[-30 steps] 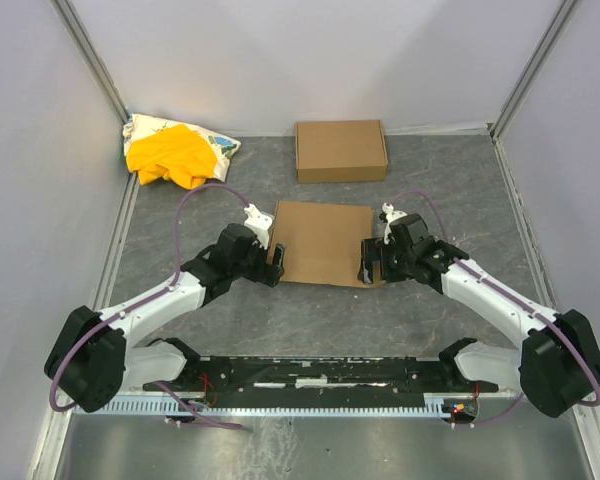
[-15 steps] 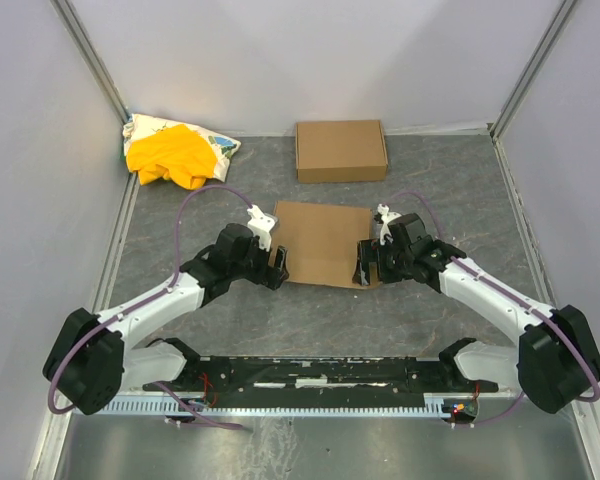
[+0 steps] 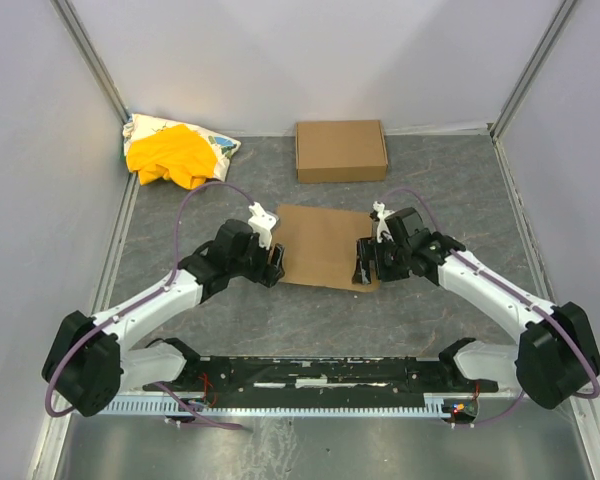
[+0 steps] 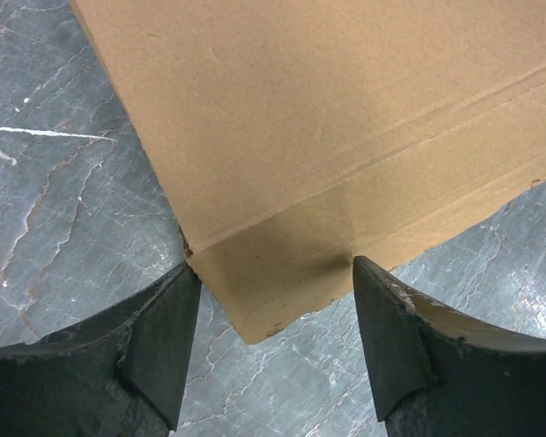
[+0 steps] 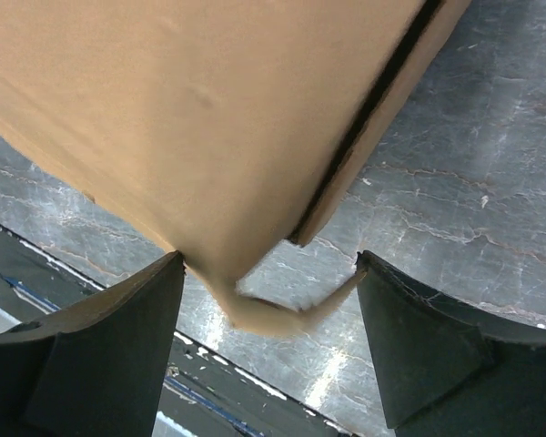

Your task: Fold the paper box

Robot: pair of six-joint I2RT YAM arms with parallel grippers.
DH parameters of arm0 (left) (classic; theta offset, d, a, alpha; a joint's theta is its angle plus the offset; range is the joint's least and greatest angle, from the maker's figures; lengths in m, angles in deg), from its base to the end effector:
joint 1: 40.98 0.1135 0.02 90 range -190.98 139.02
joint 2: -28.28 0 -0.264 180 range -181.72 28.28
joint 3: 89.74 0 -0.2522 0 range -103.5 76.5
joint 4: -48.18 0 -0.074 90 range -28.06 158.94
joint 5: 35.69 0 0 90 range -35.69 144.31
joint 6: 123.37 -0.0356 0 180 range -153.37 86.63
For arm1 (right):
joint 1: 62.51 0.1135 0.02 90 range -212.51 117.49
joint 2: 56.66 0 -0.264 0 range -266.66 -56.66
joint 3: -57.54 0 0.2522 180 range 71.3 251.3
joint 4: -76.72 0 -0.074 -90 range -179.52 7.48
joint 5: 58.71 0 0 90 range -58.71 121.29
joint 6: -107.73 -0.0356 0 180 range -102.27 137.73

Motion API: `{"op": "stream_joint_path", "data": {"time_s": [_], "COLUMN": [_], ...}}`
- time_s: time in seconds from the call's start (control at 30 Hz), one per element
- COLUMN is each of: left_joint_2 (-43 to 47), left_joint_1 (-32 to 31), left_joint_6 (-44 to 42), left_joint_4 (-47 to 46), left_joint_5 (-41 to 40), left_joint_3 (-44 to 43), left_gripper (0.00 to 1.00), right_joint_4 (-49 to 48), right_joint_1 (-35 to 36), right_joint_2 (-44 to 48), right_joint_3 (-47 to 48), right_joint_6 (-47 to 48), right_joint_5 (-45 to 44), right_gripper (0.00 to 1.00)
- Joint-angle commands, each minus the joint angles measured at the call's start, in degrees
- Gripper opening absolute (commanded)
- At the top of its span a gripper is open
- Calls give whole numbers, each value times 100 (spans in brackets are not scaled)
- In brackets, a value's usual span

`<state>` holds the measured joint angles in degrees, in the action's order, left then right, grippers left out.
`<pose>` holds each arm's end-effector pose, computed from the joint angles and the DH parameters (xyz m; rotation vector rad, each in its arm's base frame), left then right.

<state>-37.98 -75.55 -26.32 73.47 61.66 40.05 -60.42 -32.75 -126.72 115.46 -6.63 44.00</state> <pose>0.1935 -0.1389 0.2132 0.6226 2.2568 -0.5164 0.2035 0.1254 0.2196 -0.2157 2.6169 0.6367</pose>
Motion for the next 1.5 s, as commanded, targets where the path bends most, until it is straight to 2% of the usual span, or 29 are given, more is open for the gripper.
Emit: {"op": "stream_joint_path", "data": {"time_s": [0.0, 0.23, 0.33, 0.47, 0.5, 0.67, 0.9, 1.2, 1.47], "left_joint_2": [-94, -681, -770, -619, -590, -465, -424, -439, -493], "left_joint_1": [-57, -51, -51, -50, -50, -48, -42, -47, -42], "left_joint_6": [-228, -268, -303, -312, -303, -251, -137, -145, -95], "left_joint_4": [192, 974, 1186, 1160, 1148, 1107, 1376, 1576, 1284], "left_joint_5": [312, 589, 561, 372, 360, 313, 449, 272, 312], "left_joint_3": [-514, -1209, -1370, -1337, -1317, -1267, -1563, -1569, -1268], "left_gripper": [71, 61, 59, 58, 58, 57, 57, 57, 58], "right_joint_4": [66, 360, 649, 963, 1002, 1178, 1457, 1267, 949], "right_joint_1": [44, 41, 40, 43, 47, 46, 45, 201, 598], "right_joint_2": [-200, -405, -419, -13, 104, 752, 1315, 1270, 1059], "right_joint_3": [439, 631, 786, 826, 816, 733, 615, 210, -79], "right_joint_6": [-134, -242, -168, -113, -120, -204, -242, -484, -762], "right_joint_5": [234, 458, 139, -822, -935, -1322, -1050, -405, -735], "right_gripper": [82, 81, 81, 92, 99, 99, 99, 99, 99]}}
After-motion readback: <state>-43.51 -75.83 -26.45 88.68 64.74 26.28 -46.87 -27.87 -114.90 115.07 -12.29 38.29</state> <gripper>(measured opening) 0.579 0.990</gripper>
